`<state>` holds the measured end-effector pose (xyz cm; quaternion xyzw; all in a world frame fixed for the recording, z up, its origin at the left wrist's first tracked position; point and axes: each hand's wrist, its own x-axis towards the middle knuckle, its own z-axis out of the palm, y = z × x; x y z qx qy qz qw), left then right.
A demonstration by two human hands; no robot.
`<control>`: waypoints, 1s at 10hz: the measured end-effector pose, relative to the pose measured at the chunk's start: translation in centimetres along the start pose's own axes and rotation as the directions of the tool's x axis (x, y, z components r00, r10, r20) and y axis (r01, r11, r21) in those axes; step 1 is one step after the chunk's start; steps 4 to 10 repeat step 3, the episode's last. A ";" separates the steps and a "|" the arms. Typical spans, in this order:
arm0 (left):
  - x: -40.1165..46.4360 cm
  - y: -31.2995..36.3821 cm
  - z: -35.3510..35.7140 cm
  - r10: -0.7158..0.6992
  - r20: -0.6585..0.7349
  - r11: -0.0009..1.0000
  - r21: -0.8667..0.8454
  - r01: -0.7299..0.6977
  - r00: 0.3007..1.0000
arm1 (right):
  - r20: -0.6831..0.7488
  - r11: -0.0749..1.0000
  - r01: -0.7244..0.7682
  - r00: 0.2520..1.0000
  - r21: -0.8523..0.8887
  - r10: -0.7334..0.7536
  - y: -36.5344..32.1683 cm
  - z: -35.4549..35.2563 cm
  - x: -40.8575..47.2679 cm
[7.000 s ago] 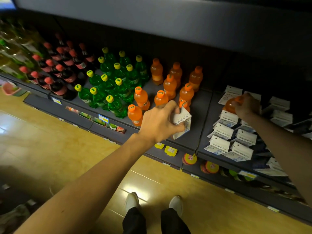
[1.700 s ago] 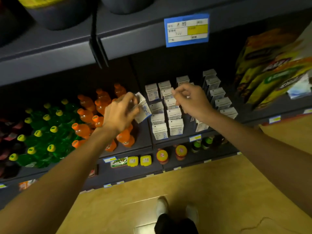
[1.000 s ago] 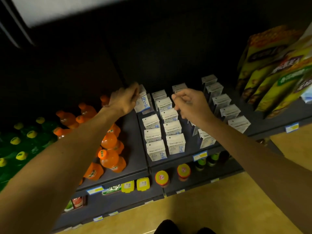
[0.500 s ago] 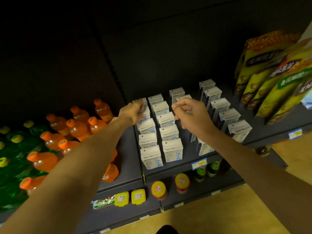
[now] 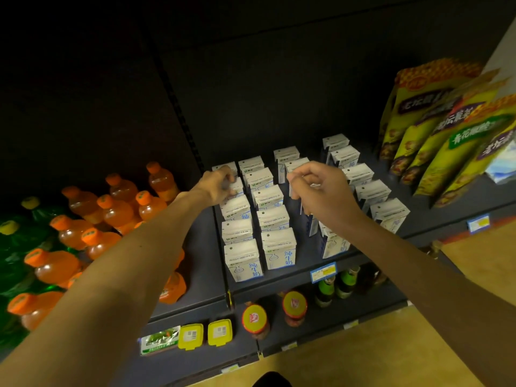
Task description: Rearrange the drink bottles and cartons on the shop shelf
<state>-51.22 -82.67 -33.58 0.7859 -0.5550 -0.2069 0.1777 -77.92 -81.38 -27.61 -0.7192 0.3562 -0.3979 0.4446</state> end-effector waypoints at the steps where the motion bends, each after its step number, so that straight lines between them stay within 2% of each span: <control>1: -2.1 0.3 -1.7 0.028 -0.017 0.997 0.070 -0.027 0.999 | 0.010 1.000 -0.017 1.000 0.004 0.017 -1.5 0.1 -0.4; 3: -8.4 0.0 -6.4 0.040 -0.084 0.990 0.137 -0.028 0.996 | 0.052 0.996 -0.087 0.995 -0.007 0.087 -7.0 -0.4 -1.6; 10: -8.4 0.0 -6.4 0.040 -0.084 0.990 0.137 -0.028 0.996 | 0.052 0.996 -0.087 0.995 -0.007 0.087 -7.0 -0.4 -1.6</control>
